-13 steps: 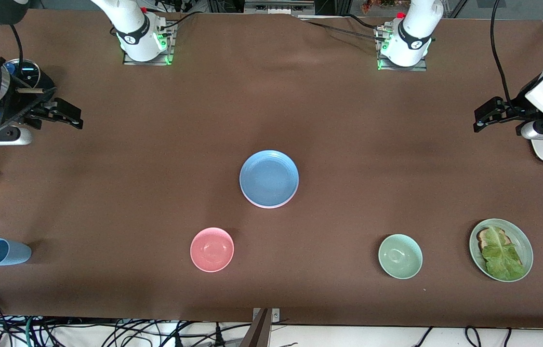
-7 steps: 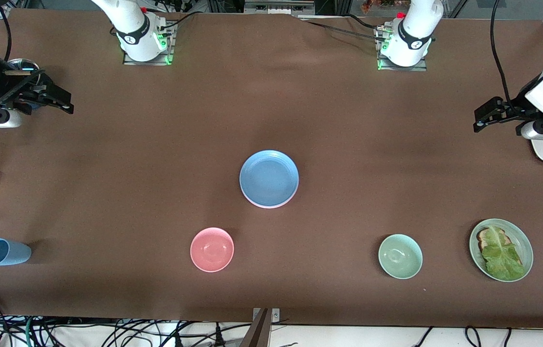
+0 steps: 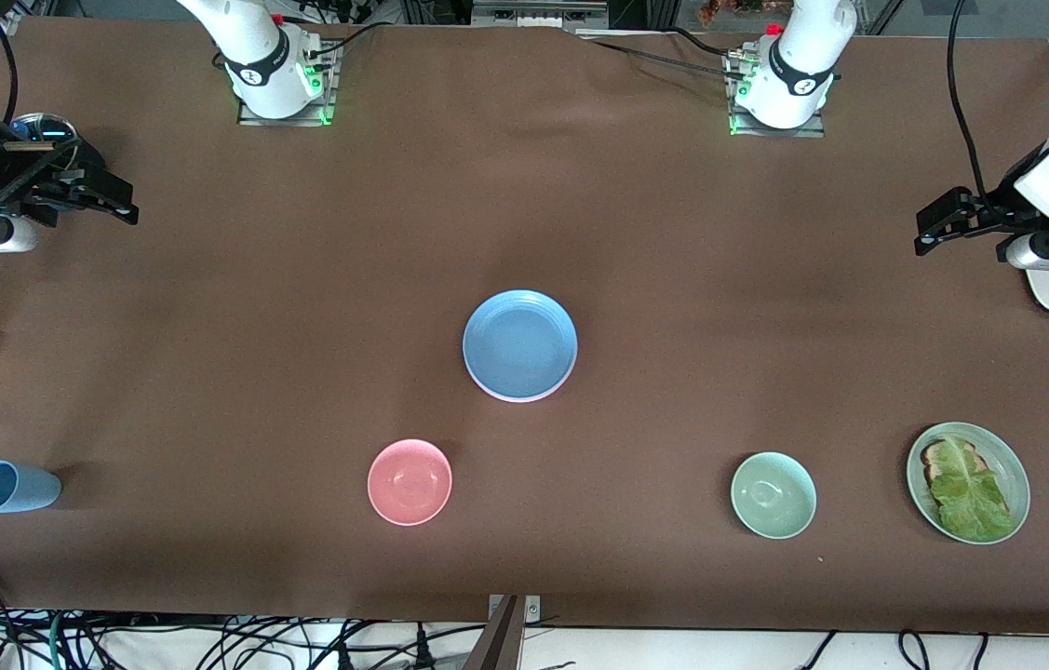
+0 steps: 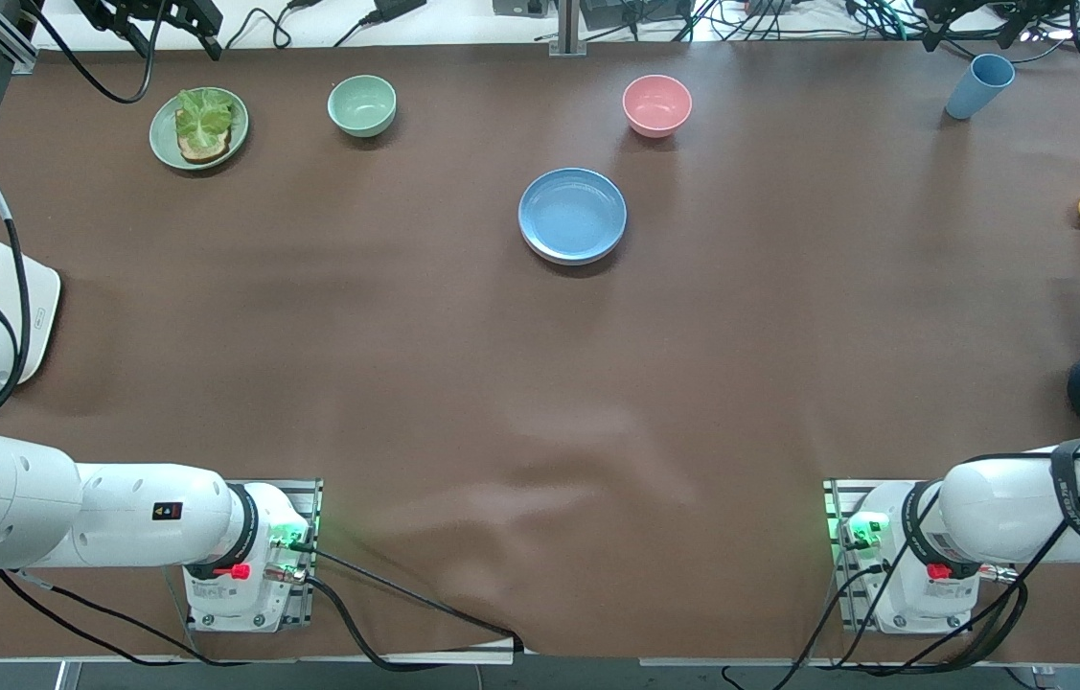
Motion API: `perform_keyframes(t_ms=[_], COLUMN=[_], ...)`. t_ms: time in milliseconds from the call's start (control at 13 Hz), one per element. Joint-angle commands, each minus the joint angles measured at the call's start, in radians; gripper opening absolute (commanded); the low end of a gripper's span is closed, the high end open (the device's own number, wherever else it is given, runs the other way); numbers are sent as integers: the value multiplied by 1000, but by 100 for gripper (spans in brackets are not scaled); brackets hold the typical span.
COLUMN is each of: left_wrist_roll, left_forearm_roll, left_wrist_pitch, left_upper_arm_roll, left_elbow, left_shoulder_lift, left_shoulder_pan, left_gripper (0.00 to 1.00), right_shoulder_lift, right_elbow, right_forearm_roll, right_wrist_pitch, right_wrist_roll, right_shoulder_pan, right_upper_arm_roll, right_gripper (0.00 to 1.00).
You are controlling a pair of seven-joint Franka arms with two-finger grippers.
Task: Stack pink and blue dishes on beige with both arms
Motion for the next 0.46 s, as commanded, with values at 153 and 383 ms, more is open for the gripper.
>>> perform_keyframes(t_ms=[153,383], left_wrist_roll=[5,5], left_forearm_roll=[8,8], left_wrist_pitch=[3,3], left_upper_arm_roll=[2,2], left_elbow=[9,9], left_shoulder_lift=[2,2], left_shoulder_pan=[-5,-5], left_gripper=[100,100], right_shoulder_lift=[3,5], right_elbow=[25,25], right_forearm_roll=[-1,-7], right_wrist_pitch=[-10,-8], right_wrist_roll=[-8,-10], right_shoulder_pan=[-14,-14], right_upper_arm_roll=[19,17], right_gripper=[100,100])
